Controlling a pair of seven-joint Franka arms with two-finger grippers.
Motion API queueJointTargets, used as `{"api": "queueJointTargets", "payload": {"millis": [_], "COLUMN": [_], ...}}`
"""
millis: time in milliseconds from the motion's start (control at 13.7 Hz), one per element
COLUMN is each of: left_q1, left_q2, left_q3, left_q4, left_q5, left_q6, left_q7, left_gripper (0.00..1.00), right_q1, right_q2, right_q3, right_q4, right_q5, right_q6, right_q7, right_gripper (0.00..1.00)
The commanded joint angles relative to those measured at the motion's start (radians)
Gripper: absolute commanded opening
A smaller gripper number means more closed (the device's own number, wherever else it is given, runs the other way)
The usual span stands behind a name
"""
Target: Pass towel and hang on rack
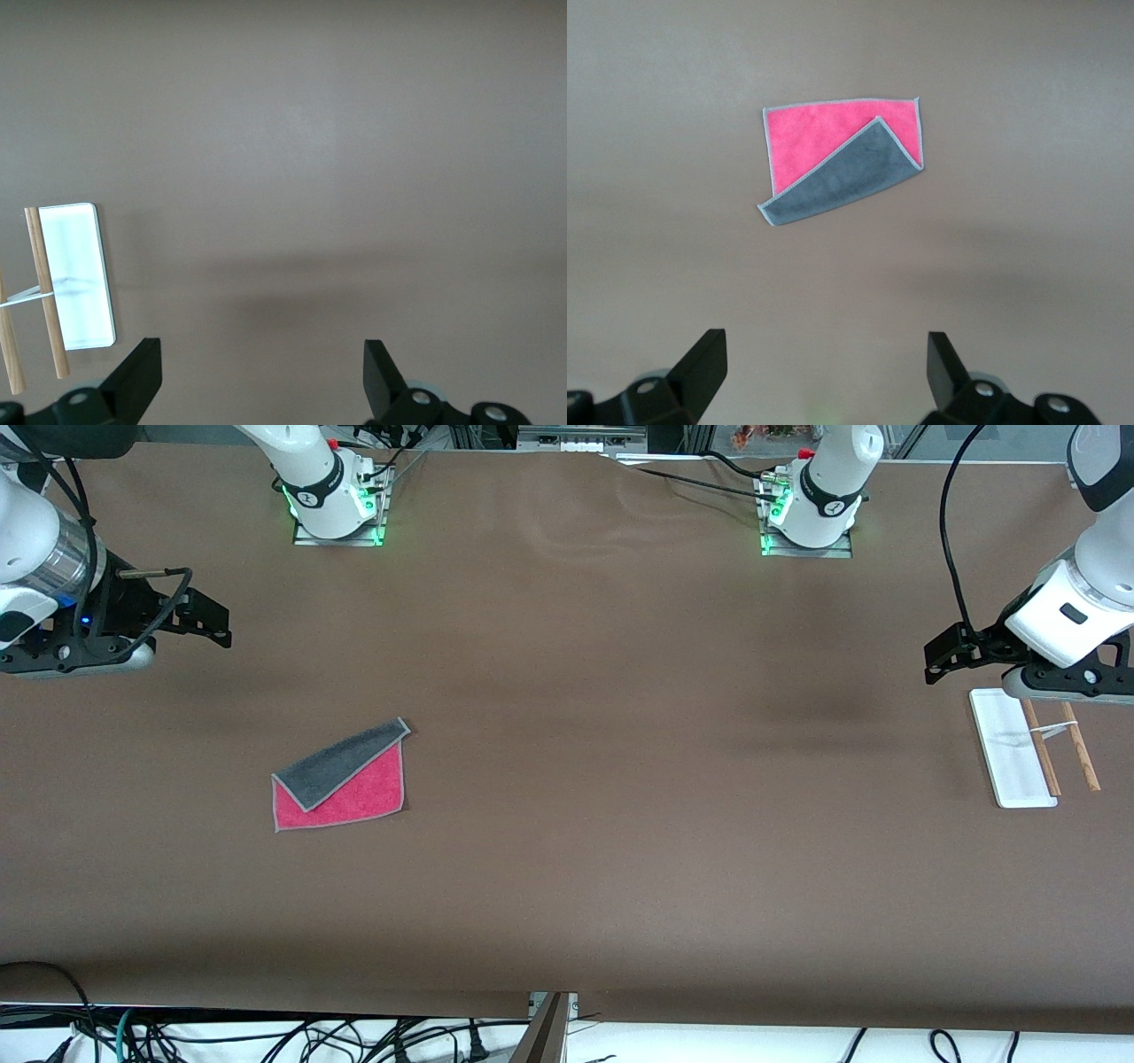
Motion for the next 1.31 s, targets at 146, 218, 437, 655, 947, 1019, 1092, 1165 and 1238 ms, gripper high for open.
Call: {"api": "queueJointTargets", "payload": {"millis": [146,218,437,655,947,1019,1092,1165,1238], "left_q1": [-0.006,-0.006,-0.006,-0.006,-0.006,-0.006,-0.006,-0.006,-0.006], "left_q2": [0.019,0.019,0.019,0.019,0.019,0.019,0.019,0.019,0.019], "left_q3": [-0.004,-0.004,-0.005,-0.004,-0.008,-0.01,-0.01,-0.01,-0.01], "left_q4": [0.036,0.036,0.036,0.036,0.036,0.036,0.036,0.036,0.036], "left_q5": [0.023,0.023,0.023,0.023,0.023,0.023,0.023,0.021,0.023], "left_q6": [-0.019,-0.019,-0.019,-0.019,-0.019,-0.019,-0.019,-0.019,-0.019], "left_q7": [-0.003,-0.004,-0.004,-0.004,-0.004,-0.004,-0.004,-0.004,-0.004], "left_gripper": [1.0,1.0,1.0,1.0,1.0,1.0,1.0,1.0,1.0], "right_q1": [-0.004,-0.003,0.038,0.098,0.169,0.169,0.175,0.177,0.177], "right_q2": [0.061,0.09,0.227,0.406,0.58,0.616,0.644,0.666,0.683], "right_q3": [0.014,0.014,0.016,0.018,0.018,0.018,0.018,0.016,0.016], "right_q4": [0.008,0.011,0.016,0.02,0.02,0.02,0.022,0.028,0.028], "right_q5": [-0.013,-0.013,-0.004,0.004,0.004,0.004,0.003,-0.001,-0.008], "right_q6": [0.036,0.062,0.189,0.396,0.624,0.667,0.713,0.751,0.767], "right_q7": [0.001,0.004,0.125,0.288,0.469,0.498,0.501,0.5,0.503], "right_gripper": [1.0,1.0,0.99,0.99,0.98,0.98,0.97,0.97,0.97]}}
